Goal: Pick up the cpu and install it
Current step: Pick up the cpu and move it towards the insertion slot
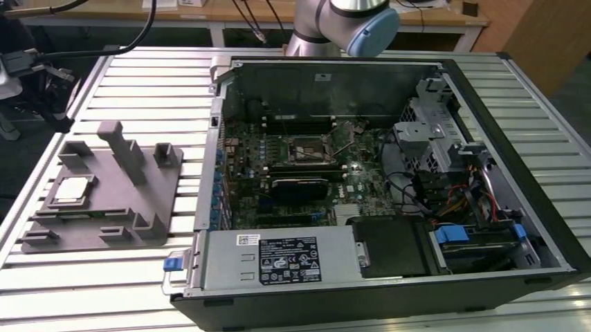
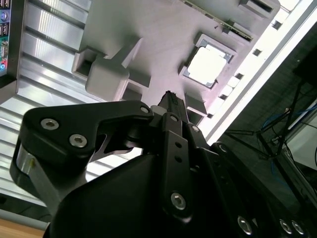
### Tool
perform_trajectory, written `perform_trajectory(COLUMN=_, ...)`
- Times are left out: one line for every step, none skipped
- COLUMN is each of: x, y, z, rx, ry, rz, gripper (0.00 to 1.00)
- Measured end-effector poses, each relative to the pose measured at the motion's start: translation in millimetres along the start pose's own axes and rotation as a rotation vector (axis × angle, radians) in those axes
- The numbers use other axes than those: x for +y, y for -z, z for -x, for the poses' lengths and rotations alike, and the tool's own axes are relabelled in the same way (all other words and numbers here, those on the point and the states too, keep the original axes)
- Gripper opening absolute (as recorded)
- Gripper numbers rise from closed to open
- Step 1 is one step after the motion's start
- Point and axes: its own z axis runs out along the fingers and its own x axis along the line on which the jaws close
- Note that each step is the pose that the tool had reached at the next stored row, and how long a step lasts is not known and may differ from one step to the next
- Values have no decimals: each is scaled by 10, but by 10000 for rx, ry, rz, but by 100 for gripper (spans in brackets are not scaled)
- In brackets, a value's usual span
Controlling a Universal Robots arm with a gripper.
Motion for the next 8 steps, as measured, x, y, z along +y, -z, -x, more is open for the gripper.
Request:
perform_trajectory(x=-2, y=-14, z=-2, rx=0, ry=-1, rz=0, gripper=11)
perform_trajectory(x=-4, y=-28, z=-3, rx=0, ry=-2, rz=0, gripper=11)
perform_trajectory(x=-7, y=-41, z=-5, rx=1, ry=-2, rz=0, gripper=11)
perform_trajectory(x=-12, y=-55, z=-7, rx=1, ry=0, rz=0, gripper=11)
perform_trajectory(x=-16, y=-68, z=-9, rx=0, ry=0, rz=0, gripper=11)
perform_trajectory(x=-23, y=-81, z=-12, rx=0, ry=0, rz=0, gripper=11)
perform_trajectory(x=-31, y=-95, z=-16, rx=2, ry=0, rz=-1, gripper=11)
perform_trajectory(x=-40, y=-109, z=-20, rx=1, ry=0, rz=-1, gripper=11)
